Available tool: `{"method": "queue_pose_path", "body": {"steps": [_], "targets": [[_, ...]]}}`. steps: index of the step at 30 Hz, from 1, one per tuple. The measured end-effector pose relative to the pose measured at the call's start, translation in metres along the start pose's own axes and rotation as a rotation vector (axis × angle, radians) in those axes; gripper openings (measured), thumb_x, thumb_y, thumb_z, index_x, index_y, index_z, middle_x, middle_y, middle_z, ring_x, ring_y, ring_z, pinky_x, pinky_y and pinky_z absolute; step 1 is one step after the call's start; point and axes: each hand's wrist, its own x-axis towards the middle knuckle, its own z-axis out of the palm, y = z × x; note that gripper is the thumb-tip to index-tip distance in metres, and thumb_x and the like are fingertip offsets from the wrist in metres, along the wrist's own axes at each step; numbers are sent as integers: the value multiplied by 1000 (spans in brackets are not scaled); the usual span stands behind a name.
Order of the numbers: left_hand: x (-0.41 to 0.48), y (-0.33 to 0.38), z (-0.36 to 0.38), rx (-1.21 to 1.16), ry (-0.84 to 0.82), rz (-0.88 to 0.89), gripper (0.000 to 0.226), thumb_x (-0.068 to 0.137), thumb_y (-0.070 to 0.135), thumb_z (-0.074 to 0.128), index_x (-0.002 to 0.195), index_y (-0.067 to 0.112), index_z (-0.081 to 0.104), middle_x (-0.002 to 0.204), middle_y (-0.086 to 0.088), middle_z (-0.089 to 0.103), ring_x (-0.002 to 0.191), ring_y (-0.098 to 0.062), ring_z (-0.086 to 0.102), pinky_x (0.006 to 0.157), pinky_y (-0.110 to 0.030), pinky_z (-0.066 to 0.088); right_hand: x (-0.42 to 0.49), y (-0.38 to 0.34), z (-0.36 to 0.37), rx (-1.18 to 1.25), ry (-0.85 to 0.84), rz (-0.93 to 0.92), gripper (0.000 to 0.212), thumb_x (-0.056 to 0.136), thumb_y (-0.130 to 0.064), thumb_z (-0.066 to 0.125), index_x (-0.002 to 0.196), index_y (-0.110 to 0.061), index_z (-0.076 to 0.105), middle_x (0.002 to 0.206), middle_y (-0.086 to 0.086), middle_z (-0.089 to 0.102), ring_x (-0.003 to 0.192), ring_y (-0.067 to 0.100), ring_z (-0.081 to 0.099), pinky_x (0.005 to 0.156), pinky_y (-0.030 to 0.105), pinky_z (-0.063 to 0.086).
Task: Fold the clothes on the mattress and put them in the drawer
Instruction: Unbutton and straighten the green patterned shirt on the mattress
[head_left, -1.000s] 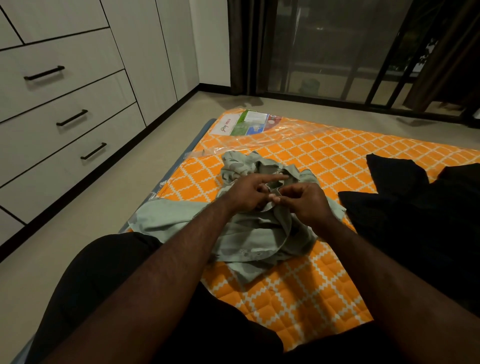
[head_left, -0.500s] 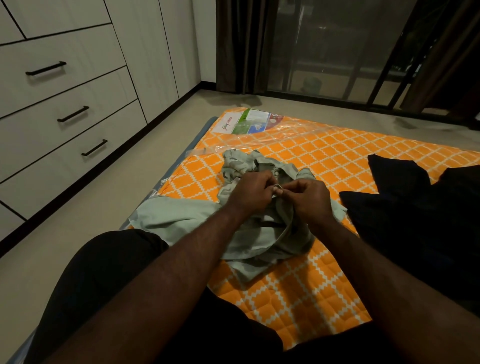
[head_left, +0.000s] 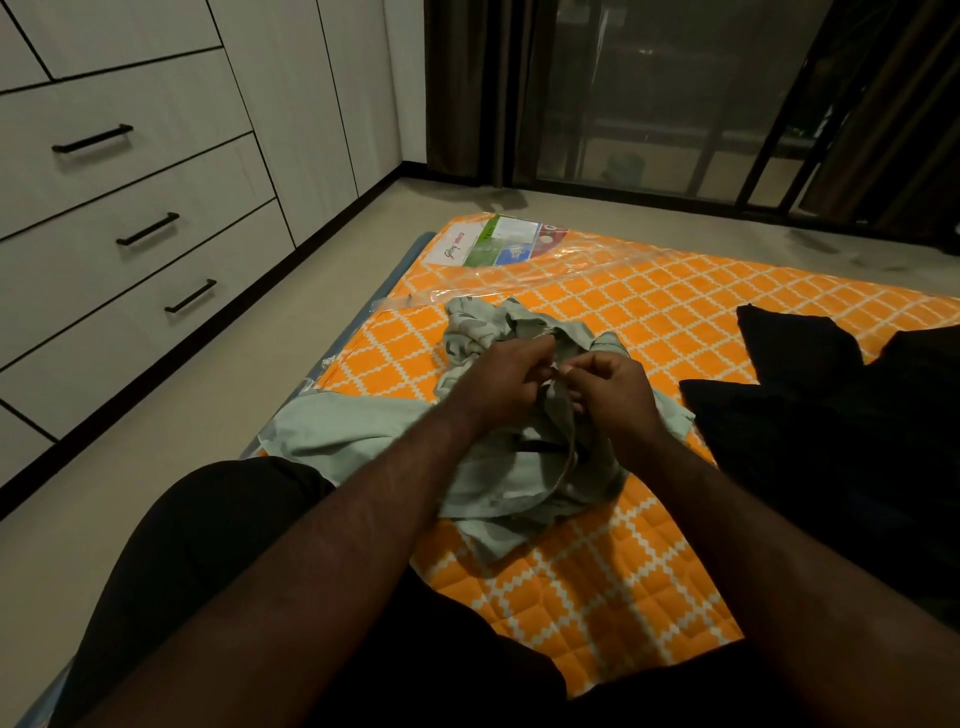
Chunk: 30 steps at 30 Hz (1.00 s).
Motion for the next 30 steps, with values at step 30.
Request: {"method": "queue_pose_path", "body": {"steps": [30], "targets": [[4, -5, -5, 29, -49, 231, 14, 91, 13, 66, 104, 11, 68, 95, -7, 68, 83, -23, 64, 69, -41, 55, 4, -21, -22, 503, -310, 539, 19, 106, -6, 47, 102, -5, 66, 77, 3, 59, 61, 6, 45, 46, 13, 36]]}}
